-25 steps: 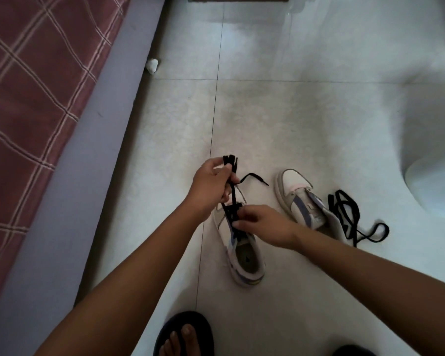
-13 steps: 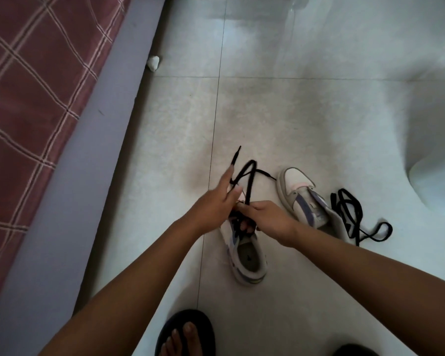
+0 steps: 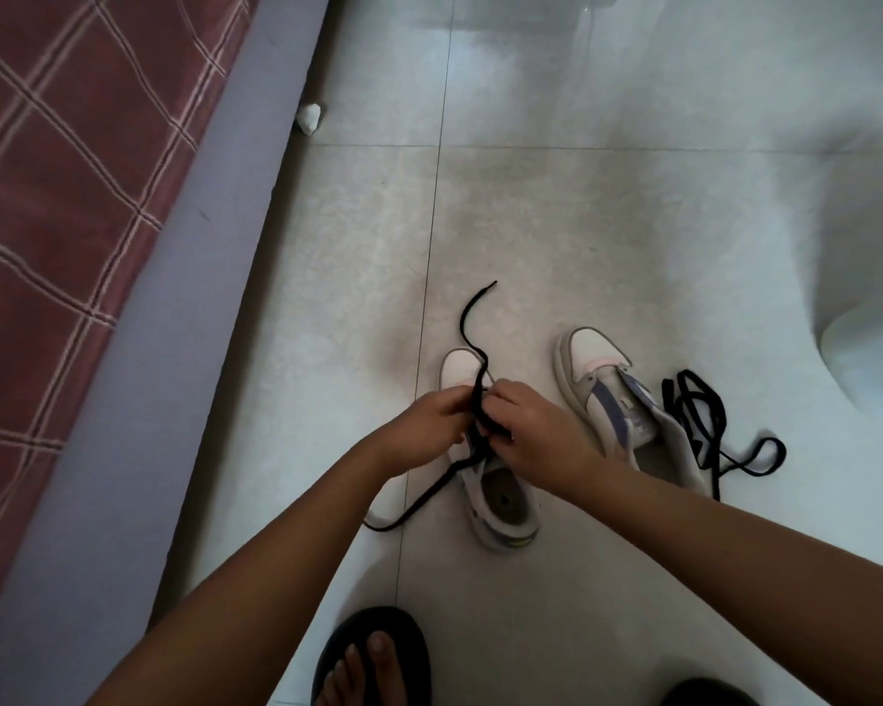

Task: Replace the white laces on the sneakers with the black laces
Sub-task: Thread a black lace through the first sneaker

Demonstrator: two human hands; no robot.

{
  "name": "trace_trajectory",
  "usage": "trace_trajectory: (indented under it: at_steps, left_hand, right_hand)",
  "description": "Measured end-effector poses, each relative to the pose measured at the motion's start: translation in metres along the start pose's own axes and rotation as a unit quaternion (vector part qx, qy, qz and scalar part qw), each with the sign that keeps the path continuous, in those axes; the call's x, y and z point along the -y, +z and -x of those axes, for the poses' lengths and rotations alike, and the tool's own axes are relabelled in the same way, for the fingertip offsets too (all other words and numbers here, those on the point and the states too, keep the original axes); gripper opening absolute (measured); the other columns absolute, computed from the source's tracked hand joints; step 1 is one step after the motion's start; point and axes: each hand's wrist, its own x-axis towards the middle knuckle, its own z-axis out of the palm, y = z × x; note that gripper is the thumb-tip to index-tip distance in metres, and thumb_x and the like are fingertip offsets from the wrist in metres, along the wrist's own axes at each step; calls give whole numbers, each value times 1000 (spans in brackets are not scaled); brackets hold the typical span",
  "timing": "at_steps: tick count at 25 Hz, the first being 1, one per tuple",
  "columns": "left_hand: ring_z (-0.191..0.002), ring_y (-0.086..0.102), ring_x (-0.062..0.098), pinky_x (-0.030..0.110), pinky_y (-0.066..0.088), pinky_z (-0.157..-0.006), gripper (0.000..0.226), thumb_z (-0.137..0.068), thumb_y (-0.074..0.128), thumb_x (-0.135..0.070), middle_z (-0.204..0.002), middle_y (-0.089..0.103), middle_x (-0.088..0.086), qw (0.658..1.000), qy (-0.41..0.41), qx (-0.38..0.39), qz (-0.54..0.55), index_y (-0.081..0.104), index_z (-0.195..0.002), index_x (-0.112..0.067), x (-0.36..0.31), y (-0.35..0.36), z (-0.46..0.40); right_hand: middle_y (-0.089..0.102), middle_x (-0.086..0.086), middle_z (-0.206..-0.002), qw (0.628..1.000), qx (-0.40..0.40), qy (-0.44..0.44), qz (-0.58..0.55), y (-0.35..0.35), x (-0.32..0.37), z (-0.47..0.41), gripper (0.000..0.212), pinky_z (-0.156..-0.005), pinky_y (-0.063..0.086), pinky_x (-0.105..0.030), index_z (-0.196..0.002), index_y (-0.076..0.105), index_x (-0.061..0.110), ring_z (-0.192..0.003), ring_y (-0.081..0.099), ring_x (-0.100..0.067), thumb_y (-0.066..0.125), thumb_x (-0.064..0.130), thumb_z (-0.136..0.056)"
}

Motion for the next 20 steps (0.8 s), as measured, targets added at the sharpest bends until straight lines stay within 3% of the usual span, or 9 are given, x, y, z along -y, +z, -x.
trace_trajectory:
  at_steps: [1, 3, 5, 8, 12, 14, 15, 17, 20]
  left_hand:
    - [-95, 58, 9, 24, 47, -84, 26, -98, 43, -9, -107, 64, 2, 997, -15, 17, 71, 60, -112, -23, 0, 2, -2]
    - [-104, 59, 13, 29, 48, -87, 21, -99, 47, -23, -112, 65, 0, 988, -64, 40, 134, 63, -111, -22, 6, 2, -6]
    - [-100, 62, 11, 26, 52, -82, 23, -96, 50, -34, -104, 68, -1, 990, -86, 56, 100, 65, -105, -18, 12, -5, -9]
    - [-86, 65, 10, 23, 53, -73, 19, -95, 54, -31, -90, 68, 1, 988, -105, 78, 79, 62, -94, -14, 14, -8, -11]
    - [-89, 64, 17, 34, 51, -77, 27, -92, 47, -21, -84, 66, 4, 914, -166, -5, 369, 64, -72, -15, 21, -11, -8]
    - [-91, 63, 16, 34, 51, -80, 35, -88, 51, -27, -74, 64, -2, 899, -154, -28, 410, 62, -55, -21, 24, -18, -4]
    - [-90, 63, 14, 34, 50, -81, 35, -84, 54, -31, -69, 62, -6, 899, -140, -23, 414, 61, -52, -22, 22, -21, -1]
    - [-85, 64, 11, 32, 48, -82, 25, -79, 57, -42, -62, 57, -10, 910, -115, -22, 398, 69, -66, -24, 17, -20, 2]
    - [-83, 65, 9, 27, 48, -79, 34, -92, 49, -42, -65, 63, -10, 950, -93, -54, 292, 68, -108, -18, 3, -17, 1]
  right_hand:
    - [59, -17, -86, 1000, -19, -7, 7, 3, 1, 3, 13, -59, 39, -27, -85, 61, -2, -74, 55, -29, 64, -4, -72]
    - [52, -10, -91, 995, -28, 74, -53, 6, -2, 3, 17, -61, 31, -19, -96, 57, -1, -79, 54, -28, 62, 1, -80]
    - [50, 2, -88, 972, -9, 194, -133, 7, -12, 4, 17, -62, 33, -21, -99, 54, 10, -78, 52, -20, 63, 10, -85]
    - [60, 5, -79, 950, 1, 248, -189, 8, -21, 6, 12, -64, 43, -23, -85, 54, 16, -74, 57, -15, 67, 15, -83]
    - [65, -10, -91, 887, -48, 313, -336, 4, -26, 5, 18, -76, 47, -24, -72, 55, 14, -82, 60, -16, 66, 9, -85]
    - [65, -13, -90, 850, -31, 348, -395, -1, -30, 6, 15, -76, 46, -24, -74, 58, 15, -83, 56, -14, 64, 14, -88]
    - [66, -6, -88, 844, 8, 364, -394, -2, -30, 6, 14, -77, 46, -25, -77, 63, 16, -85, 56, -13, 63, 23, -89]
    - [69, 5, -95, 842, 89, 386, -367, -2, -27, 4, 30, -82, 47, -25, -87, 72, 17, -93, 59, -8, 58, 44, -88]
    - [67, 9, -95, 834, 80, 385, -386, -1, -13, -13, 35, -72, 43, -14, -96, 71, 17, -87, 57, 5, 59, 49, -86]
